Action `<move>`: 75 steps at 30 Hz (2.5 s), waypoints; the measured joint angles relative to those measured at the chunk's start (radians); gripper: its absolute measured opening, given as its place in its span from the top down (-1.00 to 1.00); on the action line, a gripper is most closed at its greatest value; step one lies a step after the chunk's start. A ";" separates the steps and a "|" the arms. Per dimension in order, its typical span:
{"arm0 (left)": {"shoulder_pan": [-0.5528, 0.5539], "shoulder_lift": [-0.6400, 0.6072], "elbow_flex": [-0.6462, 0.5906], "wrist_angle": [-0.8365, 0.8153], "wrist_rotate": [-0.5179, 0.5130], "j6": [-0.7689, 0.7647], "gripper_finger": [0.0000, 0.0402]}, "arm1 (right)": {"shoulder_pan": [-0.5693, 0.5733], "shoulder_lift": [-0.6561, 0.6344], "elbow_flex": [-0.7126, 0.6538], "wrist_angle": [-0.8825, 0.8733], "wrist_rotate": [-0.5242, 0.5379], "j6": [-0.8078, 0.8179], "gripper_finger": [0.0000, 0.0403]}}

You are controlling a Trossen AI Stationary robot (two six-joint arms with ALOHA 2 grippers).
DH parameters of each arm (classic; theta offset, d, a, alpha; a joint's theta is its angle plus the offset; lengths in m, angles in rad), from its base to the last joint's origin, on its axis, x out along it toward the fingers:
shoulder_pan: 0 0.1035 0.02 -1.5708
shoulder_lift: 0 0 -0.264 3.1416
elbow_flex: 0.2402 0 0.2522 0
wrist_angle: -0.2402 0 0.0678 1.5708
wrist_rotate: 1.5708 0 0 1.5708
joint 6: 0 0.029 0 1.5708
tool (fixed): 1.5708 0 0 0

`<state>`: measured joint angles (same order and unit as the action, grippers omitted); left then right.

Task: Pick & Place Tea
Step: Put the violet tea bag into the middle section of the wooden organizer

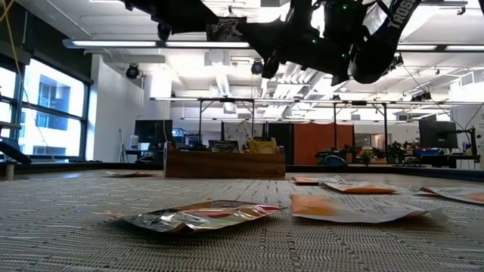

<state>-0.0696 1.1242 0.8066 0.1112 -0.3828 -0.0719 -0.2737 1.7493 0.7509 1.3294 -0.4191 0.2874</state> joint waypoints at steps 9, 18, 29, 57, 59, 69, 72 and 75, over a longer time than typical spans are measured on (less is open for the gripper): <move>0.048 0.020 -0.001 0.003 0.003 -0.004 0.96 | 0.000 0.000 0.000 -0.002 0.001 -0.029 0.88; 0.056 0.016 -0.001 -0.008 0.003 0.007 0.99 | -0.010 0.000 0.000 -0.086 0.017 -0.027 0.65; 0.156 -0.020 0.001 -0.209 0.029 -0.096 0.99 | -0.061 0.000 0.000 -0.422 0.025 -0.053 0.59; 0.488 0.465 0.537 -0.858 0.476 0.096 1.00 | 0.159 -0.001 0.000 -0.940 0.289 -0.450 0.59; 0.488 0.487 0.549 -0.882 0.455 0.109 1.00 | 0.159 -0.001 0.000 -0.947 0.282 -0.441 0.59; 0.486 0.580 0.551 -0.864 0.458 0.174 1.00 | 0.158 -0.001 0.000 -0.957 0.282 -0.434 0.59; 0.480 0.598 0.550 -0.864 0.457 0.176 1.00 | 0.158 -0.001 0.000 -0.957 0.282 -0.434 0.59; 0.473 0.607 0.550 -0.864 0.433 0.211 1.00 | 0.158 -0.001 0.000 -0.957 0.282 -0.434 0.59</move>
<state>0.4032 1.7308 1.3571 -0.7528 0.0506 0.1391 -0.1154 1.7481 0.7506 0.3729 -0.1371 -0.1467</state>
